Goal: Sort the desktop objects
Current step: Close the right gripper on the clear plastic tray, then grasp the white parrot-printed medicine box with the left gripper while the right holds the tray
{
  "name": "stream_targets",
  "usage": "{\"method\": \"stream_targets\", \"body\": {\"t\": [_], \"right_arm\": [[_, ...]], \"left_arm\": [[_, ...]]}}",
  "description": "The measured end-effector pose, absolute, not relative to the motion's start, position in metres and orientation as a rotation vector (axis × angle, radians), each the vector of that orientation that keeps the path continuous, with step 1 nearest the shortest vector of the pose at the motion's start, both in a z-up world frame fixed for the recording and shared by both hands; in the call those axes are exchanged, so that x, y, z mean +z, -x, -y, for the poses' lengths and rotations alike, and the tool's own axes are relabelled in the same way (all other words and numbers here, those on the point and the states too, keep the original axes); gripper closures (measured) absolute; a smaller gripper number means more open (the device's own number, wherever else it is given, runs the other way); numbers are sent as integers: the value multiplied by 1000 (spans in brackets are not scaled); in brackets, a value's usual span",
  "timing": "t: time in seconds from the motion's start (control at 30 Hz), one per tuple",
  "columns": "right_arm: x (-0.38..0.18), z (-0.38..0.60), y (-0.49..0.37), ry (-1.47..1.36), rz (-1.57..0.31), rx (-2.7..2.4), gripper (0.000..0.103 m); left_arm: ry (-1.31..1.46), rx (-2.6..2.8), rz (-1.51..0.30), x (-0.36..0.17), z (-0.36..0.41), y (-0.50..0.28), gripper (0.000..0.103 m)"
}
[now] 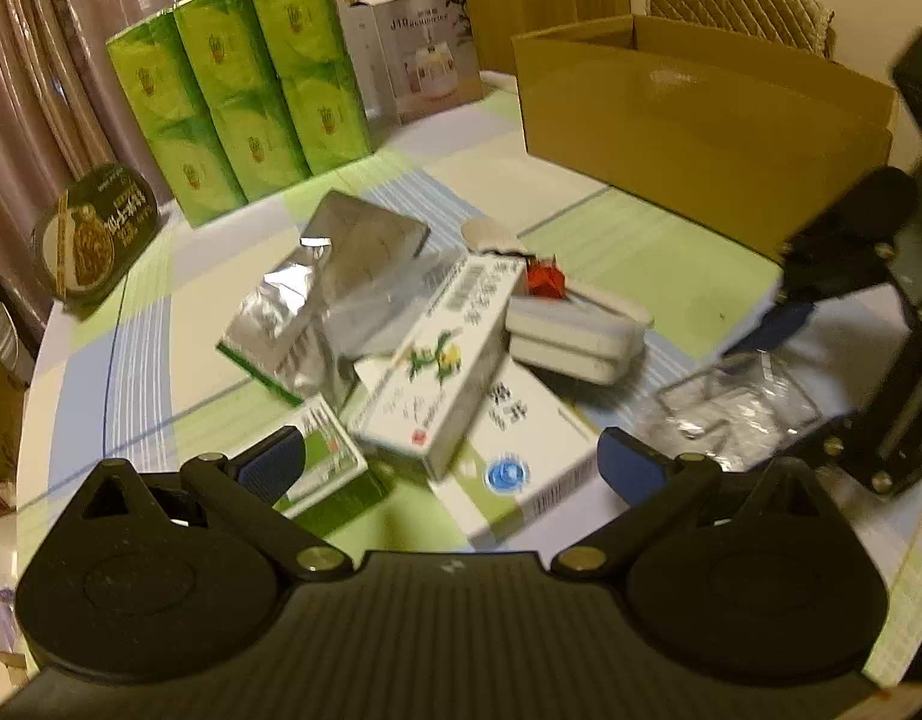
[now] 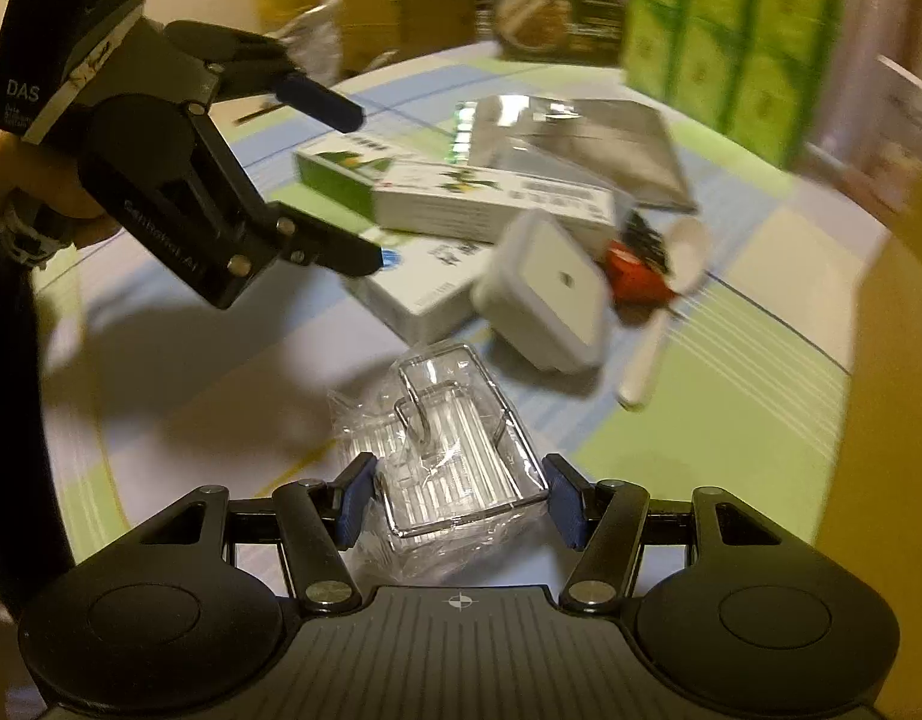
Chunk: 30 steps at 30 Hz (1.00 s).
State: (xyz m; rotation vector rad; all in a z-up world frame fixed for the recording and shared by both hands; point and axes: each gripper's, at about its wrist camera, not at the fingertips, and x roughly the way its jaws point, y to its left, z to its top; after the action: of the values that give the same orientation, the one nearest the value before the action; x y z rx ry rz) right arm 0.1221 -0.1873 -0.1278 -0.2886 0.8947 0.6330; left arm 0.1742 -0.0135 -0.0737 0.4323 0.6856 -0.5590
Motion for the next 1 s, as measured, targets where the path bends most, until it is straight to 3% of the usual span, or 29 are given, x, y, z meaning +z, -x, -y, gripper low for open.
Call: {"method": "stream_targets", "body": {"t": [0.13,0.33,0.43,0.5,0.53,0.83,0.93,1.0], "right_arm": [[-124,198,-120,220,-894,530,47],[-121,212,-127,177,-898,465,47],[-122,213,-128,181,-900,456,47],[-123,214,-128,177,-899,448,47],[-122,214,-128,172,-897,445,47],[-117,216,-109,103,-913,397,47],[-120,216,-99,81,-928,384,47],[-121,215,-93,82,-925,378,47]], "left_arm": [[-462,-570,-678,-72,24,-185,3],[-530,-572,-701,-82,38,-207,15],[-524,-578,-742,-88,39,-217,29],[-484,-579,-754,-88,36,-219,45],[-475,-563,-760,-87,35,-219,59],[-344,-461,-853,-76,29,-166,68],[-309,-446,-847,-76,27,-140,67],[-321,-418,-836,-78,27,-130,58]]}}
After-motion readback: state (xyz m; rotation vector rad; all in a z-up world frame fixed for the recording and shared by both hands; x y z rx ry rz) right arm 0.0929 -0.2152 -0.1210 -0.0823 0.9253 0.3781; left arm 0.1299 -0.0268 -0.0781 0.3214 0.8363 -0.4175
